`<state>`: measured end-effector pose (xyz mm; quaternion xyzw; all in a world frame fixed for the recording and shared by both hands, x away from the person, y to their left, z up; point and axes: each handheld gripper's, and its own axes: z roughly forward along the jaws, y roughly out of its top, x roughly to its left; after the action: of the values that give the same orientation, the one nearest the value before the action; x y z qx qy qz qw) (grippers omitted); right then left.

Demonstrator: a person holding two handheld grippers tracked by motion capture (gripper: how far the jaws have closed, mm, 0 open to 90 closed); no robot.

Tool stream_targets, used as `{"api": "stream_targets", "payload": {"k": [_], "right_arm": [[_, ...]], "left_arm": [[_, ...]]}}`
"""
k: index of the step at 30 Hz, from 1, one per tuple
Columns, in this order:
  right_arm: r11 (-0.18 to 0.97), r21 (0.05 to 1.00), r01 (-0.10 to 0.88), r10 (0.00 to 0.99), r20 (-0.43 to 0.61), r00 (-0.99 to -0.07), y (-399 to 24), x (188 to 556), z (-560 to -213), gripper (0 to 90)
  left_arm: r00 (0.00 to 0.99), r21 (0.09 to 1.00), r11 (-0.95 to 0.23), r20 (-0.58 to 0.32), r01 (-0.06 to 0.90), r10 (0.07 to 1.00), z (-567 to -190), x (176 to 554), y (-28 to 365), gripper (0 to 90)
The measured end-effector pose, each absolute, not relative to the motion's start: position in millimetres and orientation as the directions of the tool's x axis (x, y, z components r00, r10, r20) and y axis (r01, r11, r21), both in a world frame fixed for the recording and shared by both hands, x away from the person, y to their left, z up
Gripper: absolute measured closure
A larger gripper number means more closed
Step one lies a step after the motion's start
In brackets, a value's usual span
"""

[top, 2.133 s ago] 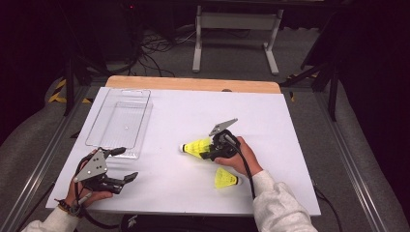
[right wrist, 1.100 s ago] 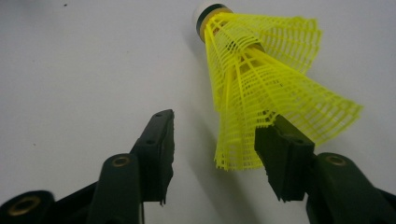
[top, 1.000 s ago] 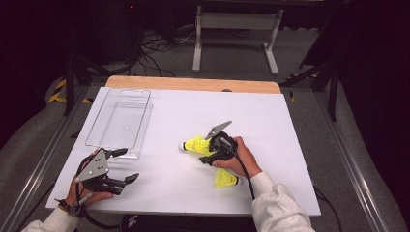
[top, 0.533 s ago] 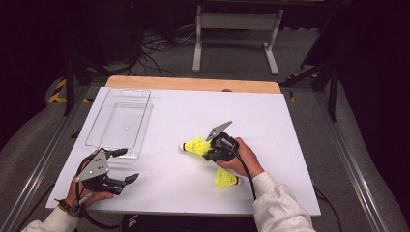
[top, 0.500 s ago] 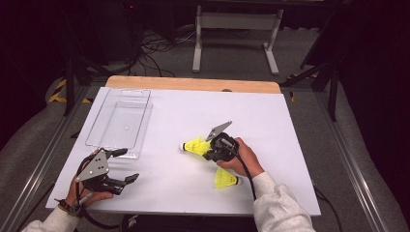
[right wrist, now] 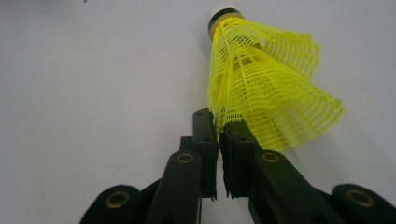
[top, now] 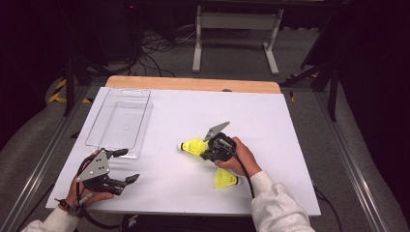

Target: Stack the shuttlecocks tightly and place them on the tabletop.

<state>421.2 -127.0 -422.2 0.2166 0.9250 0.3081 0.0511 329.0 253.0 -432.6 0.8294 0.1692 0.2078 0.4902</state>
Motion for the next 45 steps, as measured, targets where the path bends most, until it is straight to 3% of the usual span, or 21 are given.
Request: {"api": "stream_targets", "payload": {"k": [9,11,26,28,45], "right_arm": [[0.719,0.596,0.357,0.453,-0.012,-0.891,-128.5,416.1,-415.7,66.0],[0.712,0.610,0.348,0.464,-0.036,-0.885,-130.5,413.8,-410.5,58.3],[0.646,0.691,0.325,0.524,-0.091,-0.847,-145.3,400.1,-391.2,26.1],[0.631,0.709,0.315,0.539,-0.109,-0.835,-148.8,395.6,-388.3,18.1],[0.588,0.776,0.229,0.571,-0.197,-0.797,-180.7,359.2,-373.5,12.5]], "left_arm": [[0.856,0.883,-0.462,0.178,0.078,0.485,-432.6,328.5,251.8,12.8],[0.856,0.883,-0.462,0.179,0.077,0.485,-432.6,328.7,251.8,12.7],[0.855,0.883,-0.463,0.183,0.074,0.486,-432.6,328.5,251.3,12.2],[0.854,0.883,-0.463,0.184,0.074,0.486,-432.5,328.5,251.4,12.0],[0.842,0.879,-0.472,0.203,0.068,0.499,-432.3,328.6,251.1,11.4]]}}
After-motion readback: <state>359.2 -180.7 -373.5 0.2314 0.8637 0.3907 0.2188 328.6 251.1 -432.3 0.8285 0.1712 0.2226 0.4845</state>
